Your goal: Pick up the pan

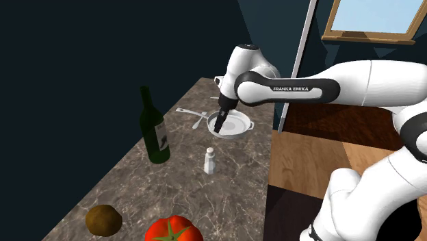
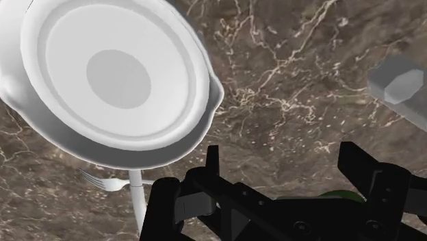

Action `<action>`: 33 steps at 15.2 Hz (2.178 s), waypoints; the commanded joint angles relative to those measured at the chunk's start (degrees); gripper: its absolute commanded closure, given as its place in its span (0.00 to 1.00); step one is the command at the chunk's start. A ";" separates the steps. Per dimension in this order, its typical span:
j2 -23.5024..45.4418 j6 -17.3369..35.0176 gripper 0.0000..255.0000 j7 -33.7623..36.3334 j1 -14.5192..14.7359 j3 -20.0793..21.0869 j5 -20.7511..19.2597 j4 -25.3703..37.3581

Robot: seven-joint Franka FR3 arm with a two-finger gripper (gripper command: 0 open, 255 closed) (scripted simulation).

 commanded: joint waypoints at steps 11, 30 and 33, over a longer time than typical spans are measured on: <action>22.83 4.98 0.00 -8.16 -3.13 -7.42 8.69 19.34; 30.95 10.16 1.00 -11.63 -5.24 -8.25 13.44 22.11; 30.95 10.15 1.00 -11.63 -5.24 -8.25 13.44 22.12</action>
